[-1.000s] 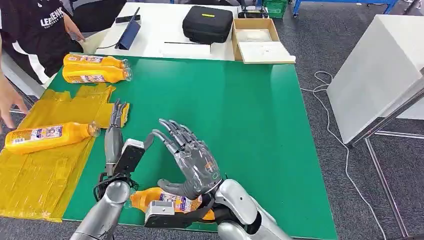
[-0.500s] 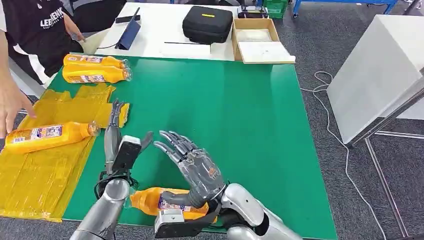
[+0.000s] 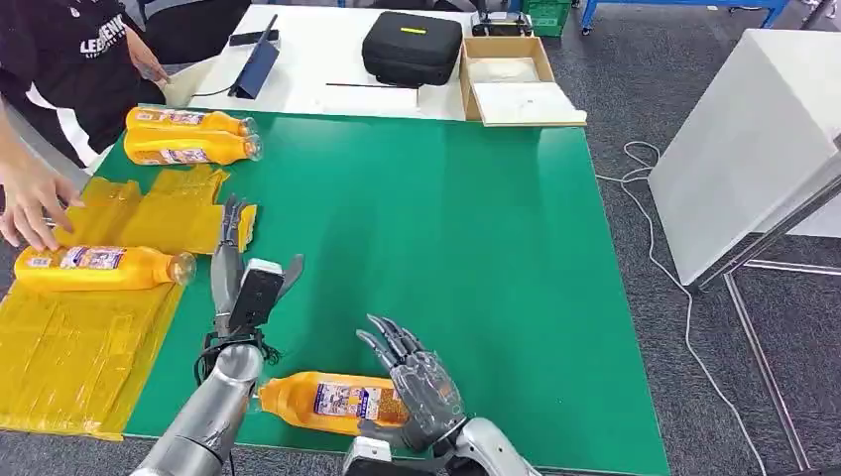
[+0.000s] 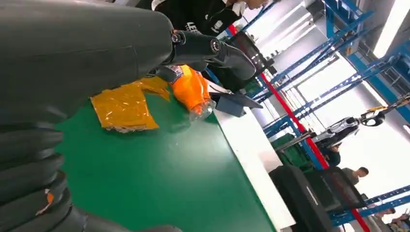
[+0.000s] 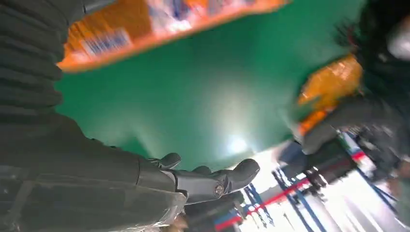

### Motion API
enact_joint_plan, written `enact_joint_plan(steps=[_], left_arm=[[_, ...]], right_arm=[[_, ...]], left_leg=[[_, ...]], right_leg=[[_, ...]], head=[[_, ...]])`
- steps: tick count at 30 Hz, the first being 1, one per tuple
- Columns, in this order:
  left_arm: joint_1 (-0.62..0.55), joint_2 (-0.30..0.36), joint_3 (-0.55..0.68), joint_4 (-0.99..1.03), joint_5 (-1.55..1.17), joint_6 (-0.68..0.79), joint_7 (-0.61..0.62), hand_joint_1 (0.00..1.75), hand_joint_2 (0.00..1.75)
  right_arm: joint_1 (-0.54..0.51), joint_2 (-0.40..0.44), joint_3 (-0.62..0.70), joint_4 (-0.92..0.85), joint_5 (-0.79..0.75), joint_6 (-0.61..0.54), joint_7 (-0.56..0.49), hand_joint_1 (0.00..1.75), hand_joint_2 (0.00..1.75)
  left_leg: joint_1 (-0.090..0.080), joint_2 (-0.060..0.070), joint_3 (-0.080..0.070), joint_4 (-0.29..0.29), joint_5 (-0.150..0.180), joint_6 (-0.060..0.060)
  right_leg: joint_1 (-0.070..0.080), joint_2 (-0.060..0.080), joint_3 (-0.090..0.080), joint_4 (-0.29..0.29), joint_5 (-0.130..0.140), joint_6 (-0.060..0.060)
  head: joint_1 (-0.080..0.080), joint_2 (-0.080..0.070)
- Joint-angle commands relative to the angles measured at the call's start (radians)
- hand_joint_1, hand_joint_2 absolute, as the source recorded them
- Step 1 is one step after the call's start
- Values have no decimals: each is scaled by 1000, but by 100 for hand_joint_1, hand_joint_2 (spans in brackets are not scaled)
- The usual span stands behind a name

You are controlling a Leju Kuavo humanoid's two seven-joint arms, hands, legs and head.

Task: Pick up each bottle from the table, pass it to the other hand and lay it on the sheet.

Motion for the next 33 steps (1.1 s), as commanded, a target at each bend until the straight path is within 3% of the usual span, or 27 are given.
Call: enact_joint_plan(steps=[1, 13, 20, 27, 28, 29, 33], left_arm=[[-53, -35, -7, 157, -10, 9, -10, 0, 175], [-52, -49, -62, 224, -15, 26, -16, 0, 175], [-32, -37, -76, 208, 5, 31, -14, 0, 175], [-5, -44, -77, 182, 2, 28, -1, 0, 175], [-5, -44, -74, 184, 0, 26, 0, 0, 175], [-7, -44, -70, 186, 2, 26, -2, 0, 175], [3, -41, -57, 167, 7, 21, -4, 0, 175]], right_arm=[[70, -4, -28, 97, 9, -26, -11, 0, 175], [152, 22, -73, 63, 130, 5, 68, 0, 175], [157, 47, -110, 90, 214, 26, 114, 0, 175], [114, 149, -166, 302, 417, -89, 147, 0, 175], [117, 151, -170, 287, 438, -92, 148, 0, 175], [120, 151, -172, 268, 464, -86, 160, 0, 175], [136, 146, -179, 184, 504, -47, 169, 0, 175]], left_leg=[[1, -2, 5, -1, -1, -2], [1, -3, 7, 1, -3, -2], [0, 0, 2, -1, -1, -1], [1, 1, 4, -1, -1, -1], [2, 2, 10, -1, -4, -3], [1, 1, 4, -1, -1, -2], [1, 1, 4, 0, -2, -2]], right_leg=[[1, -3, 6, -1, -2, -3], [2, -5, 9, -1, -4, -4], [0, -1, 3, -1, -1, -2], [1, 0, 4, -2, -1, -2], [3, 0, 10, -2, -3, -5], [1, 0, 4, -1, -1, -2], [2, 0, 5, 0, -2, -3]], head=[[0, 0], [0, 0], [0, 0], [0, 0], [0, 0], [0, 0], [0, 0]])
